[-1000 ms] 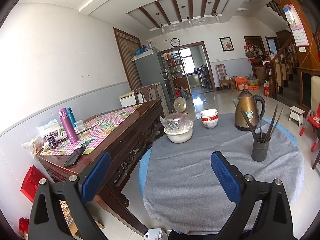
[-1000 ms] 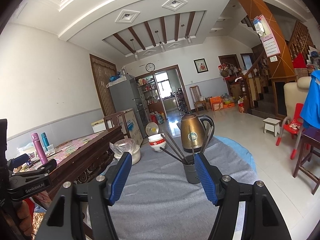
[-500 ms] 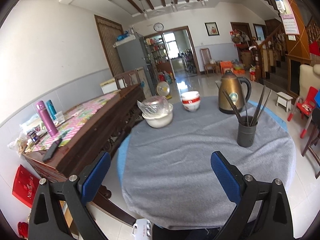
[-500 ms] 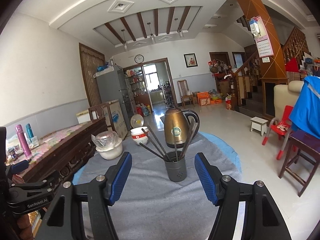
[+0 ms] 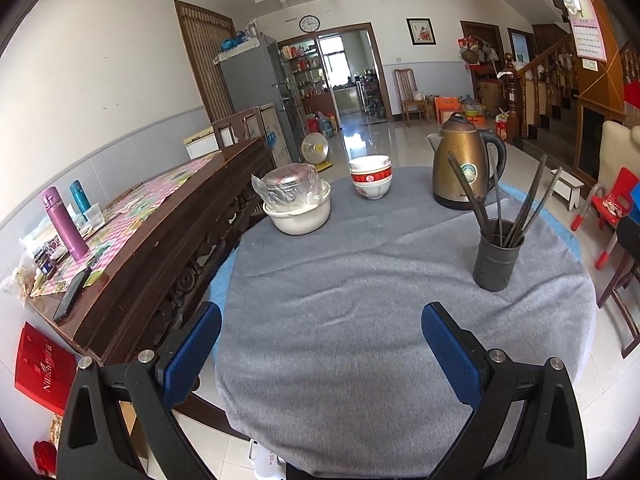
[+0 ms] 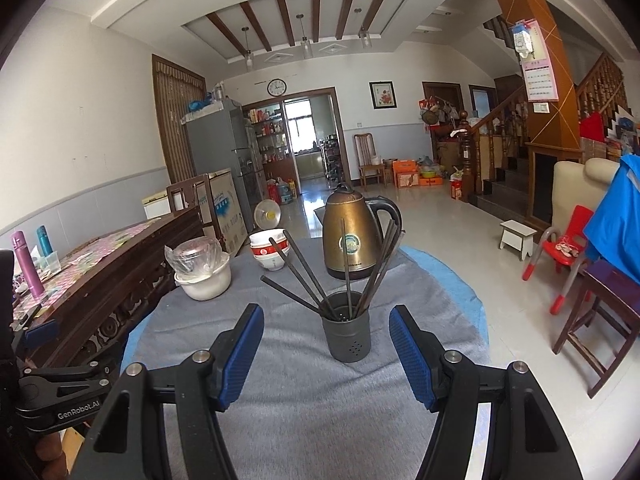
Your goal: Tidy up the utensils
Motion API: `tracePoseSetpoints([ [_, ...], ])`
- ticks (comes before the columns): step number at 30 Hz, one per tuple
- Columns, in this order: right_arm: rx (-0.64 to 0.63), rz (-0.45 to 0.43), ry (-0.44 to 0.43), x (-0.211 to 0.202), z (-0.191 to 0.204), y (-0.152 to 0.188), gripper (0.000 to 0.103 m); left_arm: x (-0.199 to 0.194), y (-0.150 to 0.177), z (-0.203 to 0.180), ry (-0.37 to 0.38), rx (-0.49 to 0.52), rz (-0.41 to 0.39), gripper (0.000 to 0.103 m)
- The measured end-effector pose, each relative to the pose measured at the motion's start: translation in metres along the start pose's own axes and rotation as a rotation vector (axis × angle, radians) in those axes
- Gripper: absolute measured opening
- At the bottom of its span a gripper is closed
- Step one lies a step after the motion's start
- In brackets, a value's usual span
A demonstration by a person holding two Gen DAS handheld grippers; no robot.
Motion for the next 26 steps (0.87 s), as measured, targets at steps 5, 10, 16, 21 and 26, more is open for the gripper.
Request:
tracePoseSetpoints([
  [5, 0.004, 0.011, 0.001, 0.018, 0.004, -0.002, 0.069, 0.013, -0.005, 0.002, 0.007, -0.014, 0.011, 0.100],
  [10, 0.007, 0.024, 0.001, 0.032, 0.007, 0.000, 0.069, 0.025, -0.008, -0.001, 0.019, -0.016, 0.027, 0.100],
  [16, -0.007, 0.030, 0.008, 0.043, 0.009, 0.001, 0.069, 0.037, -0.011, -0.006, 0.036, -0.015, 0.037, 0.100],
  [21, -0.004, 0.041, 0.032, 0.058, -0.002, 0.007, 0.069, 0.054, -0.012, -0.010, 0.051, -0.023, 0.053, 0.100],
  [26, -0.006, 0.082, 0.137, 0.091, -0.043, 0.032, 0.069, 0.098, 0.000, -0.025, 0.106, -0.058, 0.102, 0.100],
])
Point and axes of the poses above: each gripper's, at about its wrist camera, not at the fingertips, and x roughly the way its jaws point, z to its left, y to its underside, the point moved 10 cm from there along x, roughly the way its jaws point, and after that the axes turned 11 degrees about -z, right-handed, at the moved point
